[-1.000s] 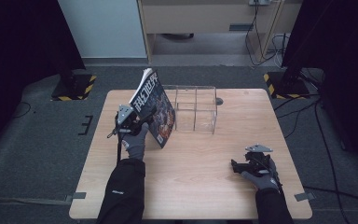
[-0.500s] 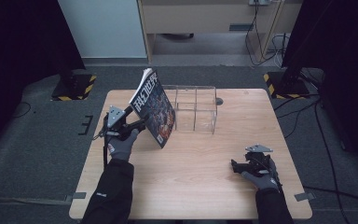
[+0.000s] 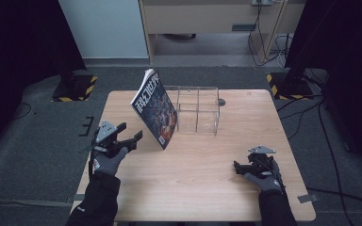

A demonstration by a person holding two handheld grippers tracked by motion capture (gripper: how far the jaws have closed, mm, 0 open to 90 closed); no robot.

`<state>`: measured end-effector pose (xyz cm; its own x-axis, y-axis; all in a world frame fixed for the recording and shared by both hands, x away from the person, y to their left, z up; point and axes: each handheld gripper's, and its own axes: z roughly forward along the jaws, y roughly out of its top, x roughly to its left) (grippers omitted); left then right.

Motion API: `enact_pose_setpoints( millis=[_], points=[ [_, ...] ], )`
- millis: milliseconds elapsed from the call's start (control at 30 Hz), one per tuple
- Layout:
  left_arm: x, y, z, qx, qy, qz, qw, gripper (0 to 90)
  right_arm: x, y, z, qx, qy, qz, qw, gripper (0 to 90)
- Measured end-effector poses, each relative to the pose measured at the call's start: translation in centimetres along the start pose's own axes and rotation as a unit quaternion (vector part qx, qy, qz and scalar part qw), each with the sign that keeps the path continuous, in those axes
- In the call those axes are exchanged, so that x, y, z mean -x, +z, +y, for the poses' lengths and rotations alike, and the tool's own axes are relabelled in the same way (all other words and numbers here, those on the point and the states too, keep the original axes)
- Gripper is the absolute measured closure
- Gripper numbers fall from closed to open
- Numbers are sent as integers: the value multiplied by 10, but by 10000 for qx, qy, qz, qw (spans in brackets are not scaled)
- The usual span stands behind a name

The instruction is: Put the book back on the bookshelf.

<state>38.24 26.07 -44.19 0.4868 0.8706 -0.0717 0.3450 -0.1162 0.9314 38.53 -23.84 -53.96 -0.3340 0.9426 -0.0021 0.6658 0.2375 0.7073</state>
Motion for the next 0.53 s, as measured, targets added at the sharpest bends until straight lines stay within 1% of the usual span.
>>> enact_pose_setpoints(
  millis=[33, 133, 200, 267, 300, 367, 433, 467, 500, 533],
  points=[
    [-2, -2, -6, -89, 4, 35, 10000, 211, 0, 0, 0, -1, 4, -1, 10000, 11],
    [-6, -6, -24, -354, -100, 35, 9993, 211, 0, 0, 0, -1, 11, 8, 10000, 12],
    [-9, -8, -34, -556, -85, 75, 9984, 211, 0, 0, 0, -2, 31, -4, 10000, 12],
    [-11, -9, -43, -766, -115, 104, 9969, 211, 1, 0, 0, -1, 36, -1, 10000, 12],
    [-12, -9, -48, -876, -129, 127, 9960, 206, 1, 0, 0, -3, 45, -4, 10000, 12],
    [-14, -10, -58, -1137, -186, 187, 9932, 190, 1, -1, -1, 2, 40, -7, 10000, 13],
    [-16, -9, -65, -1346, -154, 211, 9906, 187, 1, -1, -1, 5, 48, -5, 10000, 15],
    [-18, -9, -68, -1469, -94, 241, 9888, 186, 2, -1, -1, 2, 38, -2, 10000, 17],
    [-19, -9, -70, -1512, -79, 276, 9881, 187, 2, -1, -1, -5, 61, -19, 10000, 17],
    [-21, -9, -72, -1591, -67, 330, 9867, 187, 2, -1, -1, -3, 52, -28, 10000, 18]
  ],
)
